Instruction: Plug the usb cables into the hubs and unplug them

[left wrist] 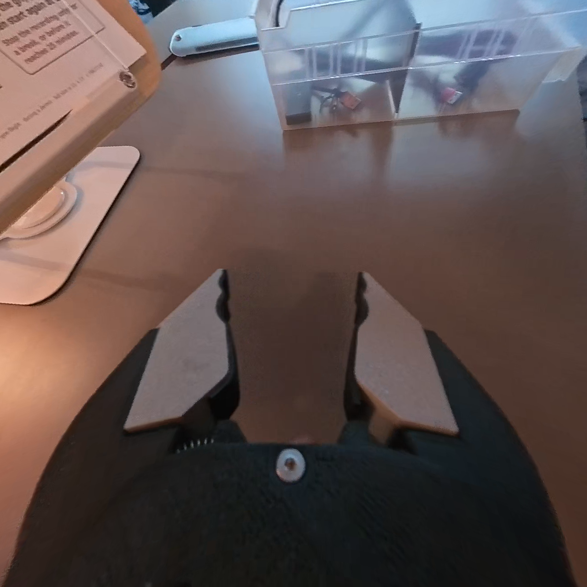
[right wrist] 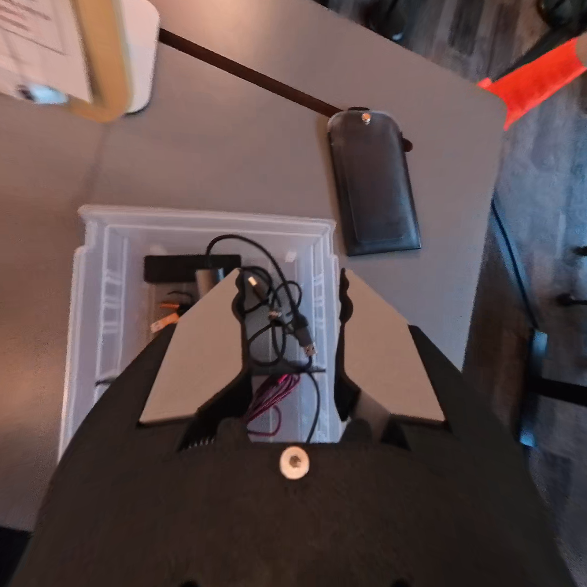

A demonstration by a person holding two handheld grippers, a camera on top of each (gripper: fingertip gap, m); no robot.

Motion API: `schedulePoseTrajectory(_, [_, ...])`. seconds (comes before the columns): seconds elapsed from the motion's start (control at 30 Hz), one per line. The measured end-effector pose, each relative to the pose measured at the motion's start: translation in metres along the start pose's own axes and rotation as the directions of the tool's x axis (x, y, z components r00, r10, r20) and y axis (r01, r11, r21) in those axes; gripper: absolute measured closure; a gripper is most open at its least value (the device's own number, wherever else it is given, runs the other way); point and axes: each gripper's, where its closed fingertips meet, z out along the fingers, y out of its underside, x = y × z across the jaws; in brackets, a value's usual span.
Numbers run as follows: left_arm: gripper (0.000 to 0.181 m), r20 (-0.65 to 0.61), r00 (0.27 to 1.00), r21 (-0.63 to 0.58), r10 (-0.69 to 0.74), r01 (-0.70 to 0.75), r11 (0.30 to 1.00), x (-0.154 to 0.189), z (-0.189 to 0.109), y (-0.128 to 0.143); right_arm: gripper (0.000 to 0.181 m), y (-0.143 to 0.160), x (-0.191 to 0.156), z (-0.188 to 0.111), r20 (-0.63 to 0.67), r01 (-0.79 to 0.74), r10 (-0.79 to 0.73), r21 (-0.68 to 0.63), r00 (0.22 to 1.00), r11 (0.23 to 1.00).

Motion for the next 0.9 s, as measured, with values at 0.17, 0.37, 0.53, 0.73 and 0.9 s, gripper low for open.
schedulePoseTrajectory(0.17, [0.073, 0.096, 0.994, 0.102, -0.056, 0.046, 0.994, -0.012, -0.015, -0.017, 0.109, 0.048, -0.032, -0.049, 0.169, -0.046, 0.02, 0.153, 0.985, 0.987])
schedulePoseTrajectory(0.37, [0.078, 0.326, 0.944, 0.079, -0.051, 0.026, 0.997, 0.009, -0.107, -0.021, 0.112, 0.122, -0.096, -0.12, 0.257, 0.015, -0.118, 0.369, 0.959, 0.929])
schedulePoseTrajectory(0.53, [0.085, 0.58, 0.807, -0.047, -0.11, 0.168, 0.985, -0.003, -0.226, 0.028, 0.104, 0.169, -0.153, -0.127, 0.261, 0.084, -0.202, 0.403, 0.944, 0.911])
schedulePoseTrajectory(0.73, [0.072, 0.695, 0.638, 0.038, -0.33, 0.427, 0.904, -0.022, -0.278, 0.111, 0.081, 0.175, -0.186, -0.098, 0.186, 0.068, -0.159, 0.422, 0.97, 0.904])
schedulePoseTrajectory(0.9, [0.102, 0.76, 0.581, -0.026, -0.29, 0.474, 0.88, -0.055, -0.254, 0.164, 0.075, 0.173, -0.203, -0.054, 0.169, 0.097, -0.17, 0.37, 0.971, 0.924])
